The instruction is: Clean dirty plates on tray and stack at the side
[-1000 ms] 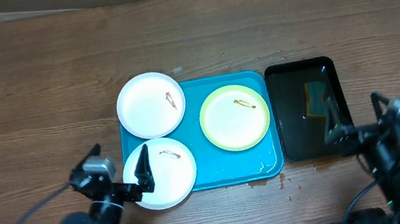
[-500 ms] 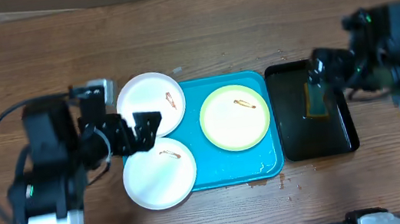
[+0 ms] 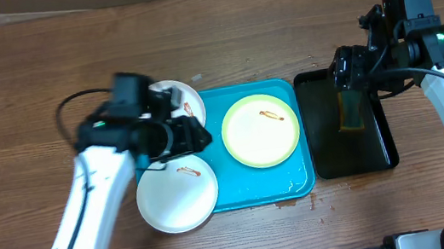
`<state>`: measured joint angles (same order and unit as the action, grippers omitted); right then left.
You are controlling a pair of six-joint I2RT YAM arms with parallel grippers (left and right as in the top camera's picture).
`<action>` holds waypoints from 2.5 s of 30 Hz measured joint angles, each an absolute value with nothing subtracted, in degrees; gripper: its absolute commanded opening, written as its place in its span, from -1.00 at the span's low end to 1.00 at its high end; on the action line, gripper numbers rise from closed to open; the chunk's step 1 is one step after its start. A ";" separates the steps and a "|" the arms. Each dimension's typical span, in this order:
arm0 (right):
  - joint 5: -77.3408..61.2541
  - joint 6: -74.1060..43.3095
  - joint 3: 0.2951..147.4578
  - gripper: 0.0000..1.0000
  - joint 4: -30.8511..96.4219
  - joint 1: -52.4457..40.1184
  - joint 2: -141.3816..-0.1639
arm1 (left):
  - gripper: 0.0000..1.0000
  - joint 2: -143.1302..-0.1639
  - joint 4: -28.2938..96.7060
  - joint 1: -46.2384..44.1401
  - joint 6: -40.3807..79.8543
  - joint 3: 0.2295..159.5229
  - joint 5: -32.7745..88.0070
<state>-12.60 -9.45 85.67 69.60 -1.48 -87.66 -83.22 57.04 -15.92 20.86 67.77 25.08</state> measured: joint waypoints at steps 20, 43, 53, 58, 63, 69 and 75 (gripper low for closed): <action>-8.16 -9.43 82.50 0.63 63.72 -1.48 -96.62 | -0.31 -104.71 44.05 -30.76 32.73 67.79 11.03; -7.40 -9.41 81.19 0.54 65.43 -1.48 -101.97 | -0.65 -106.32 41.47 -30.76 32.88 67.79 3.70; -6.59 -9.43 81.17 0.54 68.31 -1.48 -101.97 | -0.92 -106.32 41.30 -29.23 26.65 68.03 0.93; -6.59 -9.41 81.14 0.54 69.71 -1.48 -101.97 | -0.42 -106.32 41.74 -26.65 21.82 68.69 0.54; -6.50 -9.50 81.14 0.54 71.24 -1.50 -101.97 | -0.21 -106.32 42.81 -25.23 19.68 68.75 0.51; -3.29 -11.94 78.35 0.53 68.42 -1.50 -101.97 | -0.10 -106.32 44.18 -25.12 19.25 68.75 6.02; -1.41 -12.71 69.38 0.37 56.73 -1.50 -101.97 | -0.09 -106.32 44.27 -25.12 19.29 68.79 8.56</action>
<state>-1.41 -12.71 69.38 56.73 -1.50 -101.97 -106.32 44.27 -25.12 19.29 68.79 8.56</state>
